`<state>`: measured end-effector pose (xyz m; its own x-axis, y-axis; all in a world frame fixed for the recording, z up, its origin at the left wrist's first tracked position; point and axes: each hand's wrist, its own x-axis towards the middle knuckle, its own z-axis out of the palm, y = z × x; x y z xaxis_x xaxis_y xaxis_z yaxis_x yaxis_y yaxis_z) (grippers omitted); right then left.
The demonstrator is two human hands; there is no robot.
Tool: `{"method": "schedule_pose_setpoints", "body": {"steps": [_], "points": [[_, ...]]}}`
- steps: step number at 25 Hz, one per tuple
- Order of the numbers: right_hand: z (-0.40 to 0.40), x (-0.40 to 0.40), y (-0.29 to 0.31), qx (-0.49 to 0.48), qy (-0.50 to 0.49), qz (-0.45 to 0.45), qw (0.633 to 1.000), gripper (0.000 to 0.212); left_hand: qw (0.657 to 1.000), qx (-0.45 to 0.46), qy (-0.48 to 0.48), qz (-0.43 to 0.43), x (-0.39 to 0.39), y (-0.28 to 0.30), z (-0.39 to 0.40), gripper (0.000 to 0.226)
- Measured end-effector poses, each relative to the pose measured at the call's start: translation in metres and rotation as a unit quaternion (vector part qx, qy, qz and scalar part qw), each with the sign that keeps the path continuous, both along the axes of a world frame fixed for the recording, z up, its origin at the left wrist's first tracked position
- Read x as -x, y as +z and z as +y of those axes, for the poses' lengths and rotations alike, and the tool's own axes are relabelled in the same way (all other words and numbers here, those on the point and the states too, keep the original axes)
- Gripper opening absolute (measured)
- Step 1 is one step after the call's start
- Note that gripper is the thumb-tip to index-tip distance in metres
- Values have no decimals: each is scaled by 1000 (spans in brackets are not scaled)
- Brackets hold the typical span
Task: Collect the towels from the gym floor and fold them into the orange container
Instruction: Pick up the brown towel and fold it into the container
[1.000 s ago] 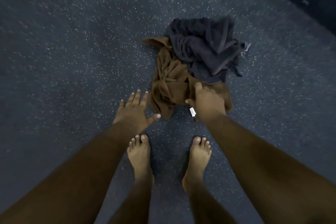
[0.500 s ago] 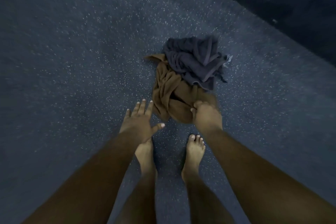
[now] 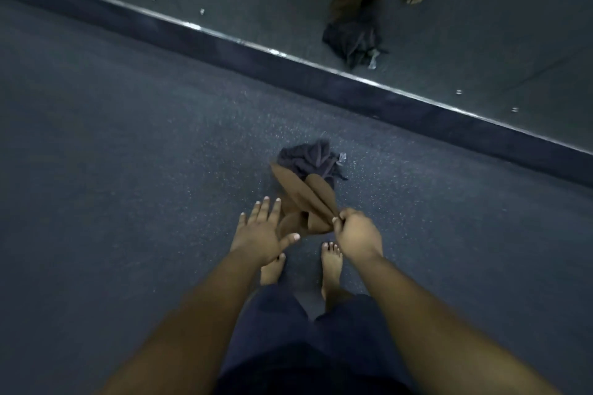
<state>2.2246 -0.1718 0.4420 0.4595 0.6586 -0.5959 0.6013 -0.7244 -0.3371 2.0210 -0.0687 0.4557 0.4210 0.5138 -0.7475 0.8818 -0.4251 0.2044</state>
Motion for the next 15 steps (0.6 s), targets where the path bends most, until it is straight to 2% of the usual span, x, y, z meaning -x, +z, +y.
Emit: {"method": "schedule_pose_setpoints", "body": {"steps": [6,10,15], "points": [[-62,9,91,-25,-158,-42,986,25,983,-37,-175,-44,-16,72,-1,100],[-128,28,130,-27,-301,-77,950,25,946,-53,-316,-50,-37,102,-17,102],[-223,64,166,-21,-433,-101,895,24,882,-57,-462,-75,-65,131,-84,102]]}}
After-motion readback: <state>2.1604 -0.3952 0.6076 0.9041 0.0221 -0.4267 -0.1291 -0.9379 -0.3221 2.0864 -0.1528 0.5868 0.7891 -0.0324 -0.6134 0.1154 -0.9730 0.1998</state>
